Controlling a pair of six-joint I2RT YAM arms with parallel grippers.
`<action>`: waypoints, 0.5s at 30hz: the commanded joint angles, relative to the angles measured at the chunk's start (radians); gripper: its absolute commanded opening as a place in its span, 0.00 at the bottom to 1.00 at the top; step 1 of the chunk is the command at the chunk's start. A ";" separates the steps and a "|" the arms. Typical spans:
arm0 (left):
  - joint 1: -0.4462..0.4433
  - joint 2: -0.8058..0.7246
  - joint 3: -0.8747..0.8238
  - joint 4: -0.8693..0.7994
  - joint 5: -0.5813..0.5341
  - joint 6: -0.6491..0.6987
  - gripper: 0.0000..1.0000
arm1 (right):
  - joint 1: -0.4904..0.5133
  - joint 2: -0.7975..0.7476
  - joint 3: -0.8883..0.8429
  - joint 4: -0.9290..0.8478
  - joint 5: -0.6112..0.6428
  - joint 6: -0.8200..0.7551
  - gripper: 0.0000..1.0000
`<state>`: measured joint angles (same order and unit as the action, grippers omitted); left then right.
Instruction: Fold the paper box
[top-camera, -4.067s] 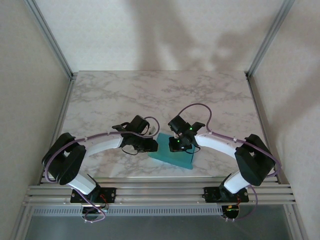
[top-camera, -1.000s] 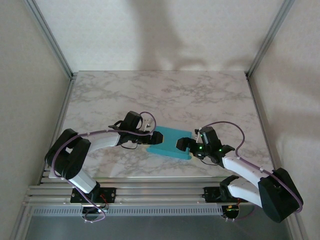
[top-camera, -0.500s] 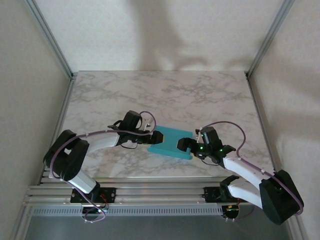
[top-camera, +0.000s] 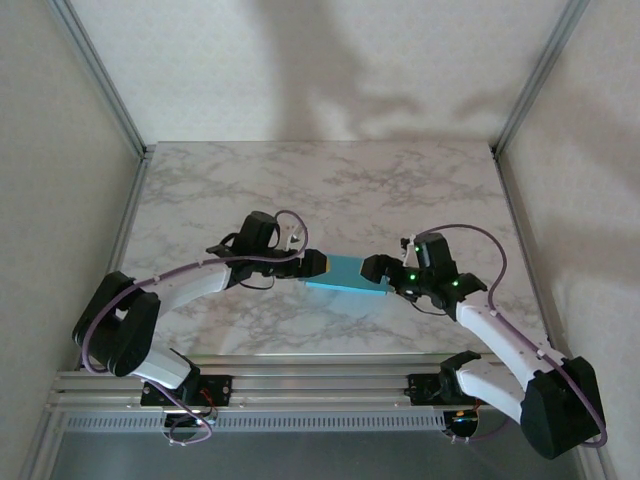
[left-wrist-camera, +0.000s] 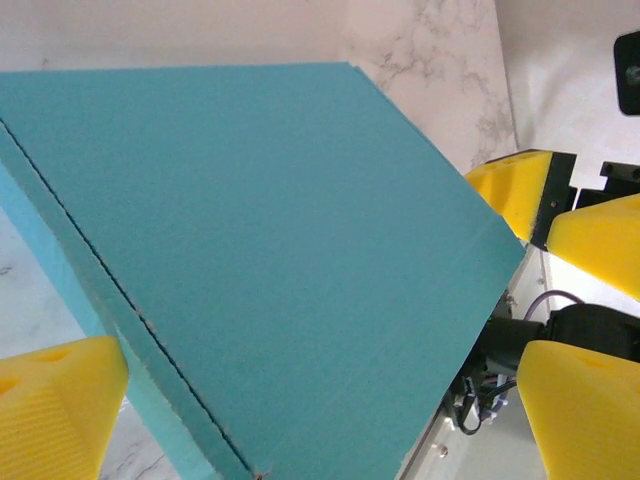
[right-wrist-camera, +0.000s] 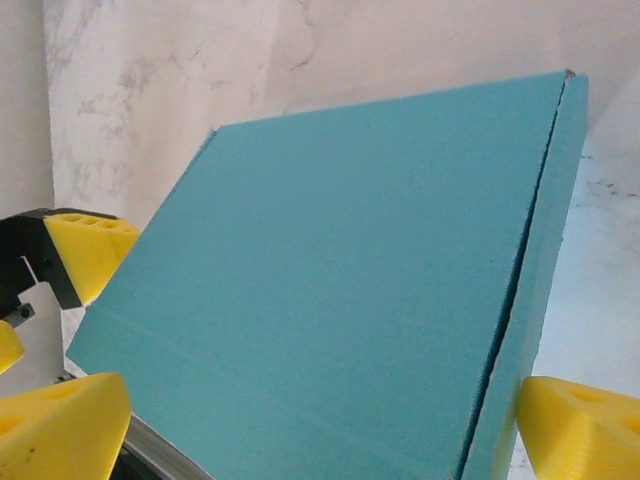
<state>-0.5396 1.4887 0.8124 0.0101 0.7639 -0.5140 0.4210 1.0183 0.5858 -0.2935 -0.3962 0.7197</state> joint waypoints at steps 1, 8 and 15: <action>0.007 -0.038 0.049 0.001 0.028 -0.035 0.99 | -0.015 -0.006 0.059 -0.048 -0.053 -0.021 0.99; 0.010 -0.041 0.087 0.005 0.018 -0.059 0.99 | -0.028 0.027 0.114 -0.086 -0.064 -0.025 0.99; 0.013 -0.045 0.094 0.000 0.005 -0.067 0.99 | -0.035 0.054 0.150 -0.111 -0.068 -0.023 0.99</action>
<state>-0.5282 1.4734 0.8719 0.0029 0.7582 -0.5629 0.3885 1.0634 0.6930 -0.3950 -0.4206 0.7101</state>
